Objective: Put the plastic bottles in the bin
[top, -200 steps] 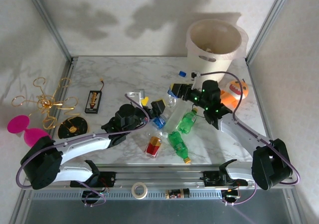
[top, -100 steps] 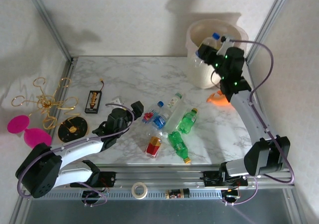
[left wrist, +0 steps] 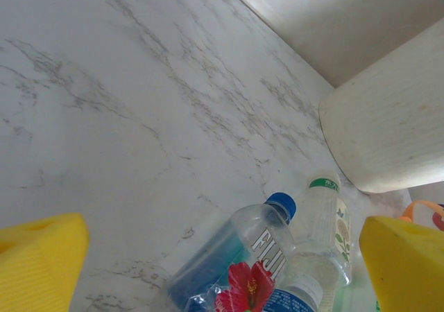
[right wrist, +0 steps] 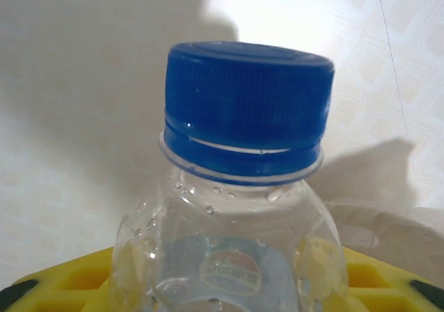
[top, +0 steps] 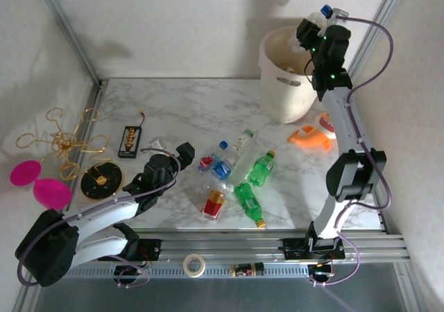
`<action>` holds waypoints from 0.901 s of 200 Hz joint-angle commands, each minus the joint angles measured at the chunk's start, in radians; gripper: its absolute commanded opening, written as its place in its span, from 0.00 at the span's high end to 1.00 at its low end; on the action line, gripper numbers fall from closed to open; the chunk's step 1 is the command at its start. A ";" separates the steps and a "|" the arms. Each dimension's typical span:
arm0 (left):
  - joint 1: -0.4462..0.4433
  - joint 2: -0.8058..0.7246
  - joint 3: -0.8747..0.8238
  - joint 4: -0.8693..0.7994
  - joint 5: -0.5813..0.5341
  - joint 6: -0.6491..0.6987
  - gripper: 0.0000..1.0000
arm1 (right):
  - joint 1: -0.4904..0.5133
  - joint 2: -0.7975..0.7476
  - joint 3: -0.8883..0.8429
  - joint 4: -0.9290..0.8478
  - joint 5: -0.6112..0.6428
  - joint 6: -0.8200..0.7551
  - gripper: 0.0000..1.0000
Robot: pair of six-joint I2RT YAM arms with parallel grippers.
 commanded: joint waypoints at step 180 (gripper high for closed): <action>0.017 -0.056 -0.011 -0.027 0.036 -0.008 0.00 | 0.004 -0.057 0.025 -0.059 -0.059 -0.058 0.18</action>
